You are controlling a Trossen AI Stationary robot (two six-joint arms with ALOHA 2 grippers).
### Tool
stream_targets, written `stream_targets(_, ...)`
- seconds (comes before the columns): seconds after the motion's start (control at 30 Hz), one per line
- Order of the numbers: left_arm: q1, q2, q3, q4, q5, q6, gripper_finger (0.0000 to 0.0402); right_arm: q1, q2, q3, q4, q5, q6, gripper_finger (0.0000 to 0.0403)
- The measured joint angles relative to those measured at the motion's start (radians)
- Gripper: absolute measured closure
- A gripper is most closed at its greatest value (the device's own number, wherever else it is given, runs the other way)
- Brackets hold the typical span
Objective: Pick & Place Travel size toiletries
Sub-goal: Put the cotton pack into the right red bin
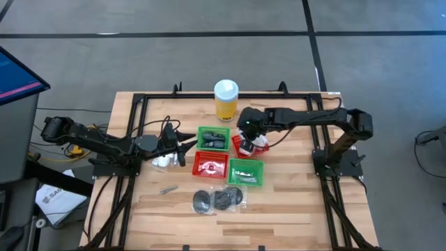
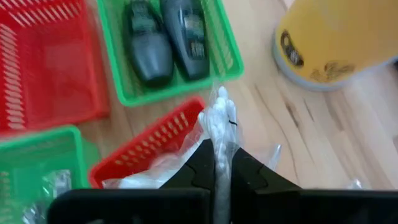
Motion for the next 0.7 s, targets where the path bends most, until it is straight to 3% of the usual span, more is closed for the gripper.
stream_targets(0.37,0.000,0.000,0.000,0.000,0.000,0.000,0.0275,0.007,0.017,0.000,-0.023,-0.030,-0.023,0.0356)
stream_targets(0.7,0.000,0.000,0.000,0.000,0.000,0.000,0.0275,0.020,0.018,-0.001,-0.050,-0.063,-0.020,0.0352)
